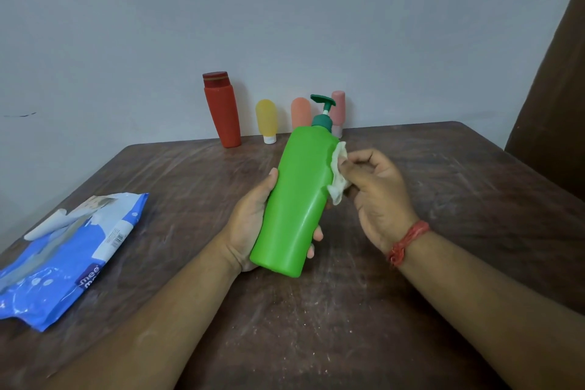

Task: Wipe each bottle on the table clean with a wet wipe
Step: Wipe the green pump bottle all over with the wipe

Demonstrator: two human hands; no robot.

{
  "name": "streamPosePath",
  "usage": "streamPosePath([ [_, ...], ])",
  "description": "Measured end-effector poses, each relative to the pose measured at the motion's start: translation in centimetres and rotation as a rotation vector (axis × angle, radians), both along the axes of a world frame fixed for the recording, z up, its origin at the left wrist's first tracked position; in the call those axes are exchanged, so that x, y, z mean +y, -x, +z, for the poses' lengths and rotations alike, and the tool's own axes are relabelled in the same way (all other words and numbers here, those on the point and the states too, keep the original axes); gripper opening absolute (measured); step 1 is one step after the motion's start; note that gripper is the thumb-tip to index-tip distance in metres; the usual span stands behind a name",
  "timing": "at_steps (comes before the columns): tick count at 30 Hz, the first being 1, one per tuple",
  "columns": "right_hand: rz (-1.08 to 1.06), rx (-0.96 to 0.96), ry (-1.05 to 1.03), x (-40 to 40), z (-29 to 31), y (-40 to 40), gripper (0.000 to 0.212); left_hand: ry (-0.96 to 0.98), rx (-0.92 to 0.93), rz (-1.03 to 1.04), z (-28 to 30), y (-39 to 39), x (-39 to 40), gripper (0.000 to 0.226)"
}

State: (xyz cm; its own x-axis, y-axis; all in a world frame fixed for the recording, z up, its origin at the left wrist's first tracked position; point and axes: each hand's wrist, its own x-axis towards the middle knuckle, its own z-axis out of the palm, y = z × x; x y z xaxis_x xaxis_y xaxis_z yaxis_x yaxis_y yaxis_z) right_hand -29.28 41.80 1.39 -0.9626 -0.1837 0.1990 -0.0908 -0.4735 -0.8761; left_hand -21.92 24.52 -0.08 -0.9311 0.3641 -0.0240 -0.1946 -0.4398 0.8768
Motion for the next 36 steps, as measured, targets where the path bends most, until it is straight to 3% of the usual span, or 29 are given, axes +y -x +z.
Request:
streamPosePath([
  [3,-0.115,-0.009,0.069,0.2,0.5,0.9,0.013,0.006,-0.013,-0.027,0.1,0.0,0.3,0.072],
  [8,0.073,0.061,-0.088,0.0,-1.0,-0.5,0.013,-0.004,-0.01,0.026,0.0,-0.1,-0.2,0.07],
  [13,-0.149,0.014,0.065,0.4,0.4,1.2,0.015,0.015,-0.025,-0.067,0.3,-0.1,0.5,0.07],
  [18,0.07,-0.006,-0.03,0.1,-0.7,-0.2,0.018,-0.005,-0.025,-0.001,0.2,-0.3,-0.1,0.07],
  [23,-0.088,-0.033,0.055,0.5,0.5,0.8,0.016,0.013,-0.029,-0.057,0.3,-0.3,0.3,0.071],
  [28,0.148,0.036,-0.102,0.0,-1.0,-0.6,0.016,0.018,-0.005,0.082,0.1,-0.2,-0.2,0.073],
  [30,0.101,0.064,-0.123,-0.3,-0.6,-0.4,0.016,0.018,0.003,0.109,0.1,-0.2,-0.2,0.073],
  [33,-0.044,0.038,0.006,-0.3,0.2,0.4,0.016,0.038,-0.007,0.05,0.2,-0.1,0.2,0.072],
  [36,-0.046,0.031,0.022,0.0,-0.3,0.3,0.015,0.035,-0.016,0.004,0.2,-0.1,-0.1,0.072],
])
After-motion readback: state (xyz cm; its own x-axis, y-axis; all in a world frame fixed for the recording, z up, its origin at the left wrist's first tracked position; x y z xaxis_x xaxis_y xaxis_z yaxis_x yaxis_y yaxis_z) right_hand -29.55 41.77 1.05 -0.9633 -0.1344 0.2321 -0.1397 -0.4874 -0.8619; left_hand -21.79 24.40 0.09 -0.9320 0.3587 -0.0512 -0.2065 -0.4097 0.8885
